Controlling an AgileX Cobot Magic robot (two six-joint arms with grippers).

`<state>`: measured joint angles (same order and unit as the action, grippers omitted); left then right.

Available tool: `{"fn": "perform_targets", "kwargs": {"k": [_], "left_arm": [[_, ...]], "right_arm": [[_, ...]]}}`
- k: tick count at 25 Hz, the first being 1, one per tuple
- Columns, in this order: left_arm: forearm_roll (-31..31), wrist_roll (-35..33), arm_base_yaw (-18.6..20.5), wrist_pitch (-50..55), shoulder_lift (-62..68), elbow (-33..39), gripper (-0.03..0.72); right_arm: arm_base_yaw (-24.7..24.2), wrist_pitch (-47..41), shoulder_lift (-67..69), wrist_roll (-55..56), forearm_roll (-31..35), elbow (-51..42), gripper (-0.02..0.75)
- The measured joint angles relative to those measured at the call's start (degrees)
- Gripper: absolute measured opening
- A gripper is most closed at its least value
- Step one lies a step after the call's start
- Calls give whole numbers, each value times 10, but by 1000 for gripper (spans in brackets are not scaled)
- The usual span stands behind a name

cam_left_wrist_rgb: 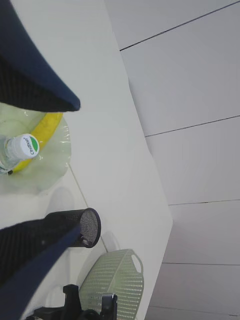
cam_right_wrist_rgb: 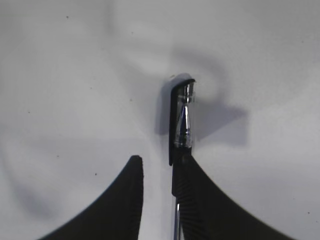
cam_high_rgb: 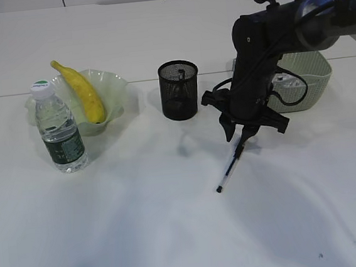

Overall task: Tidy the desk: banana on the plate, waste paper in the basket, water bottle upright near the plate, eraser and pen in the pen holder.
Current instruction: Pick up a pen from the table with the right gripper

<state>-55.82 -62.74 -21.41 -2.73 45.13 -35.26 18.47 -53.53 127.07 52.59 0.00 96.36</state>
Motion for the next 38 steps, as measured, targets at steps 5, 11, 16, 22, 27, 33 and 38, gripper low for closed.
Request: {"fn": "perform_targets", "kwargs": {"k": [5, 11, 16, 22, 27, 33, 38], "left_arm": [[0, 0, 0, 0, 0, 0, 475], [0, 0, 0, 0, 0, 0, 475], [0, 0, 0, 0, 0, 0, 475], [0, 0, 0, 0, 0, 0, 475], [0, 0, 0, 0, 0, 0, 475], [0, 0, 0, 0, 0, 0, 475], [0, 0, 0, 0, 0, 0, 475]], "right_arm": [[0, -1, 0, 0, 0, 0, 190], [0, -2, 0, 11, -9, 0, 191], [0, -5, 1, 13, -13, 0, 196], [0, -5, 1, 14, -18, 0, 211], [0, -5, 8, 14, -20, 0, 223], [0, -6, 10, 14, -22, 0, 230], [0, -5, 12, 14, -22, 0, 231]]}}
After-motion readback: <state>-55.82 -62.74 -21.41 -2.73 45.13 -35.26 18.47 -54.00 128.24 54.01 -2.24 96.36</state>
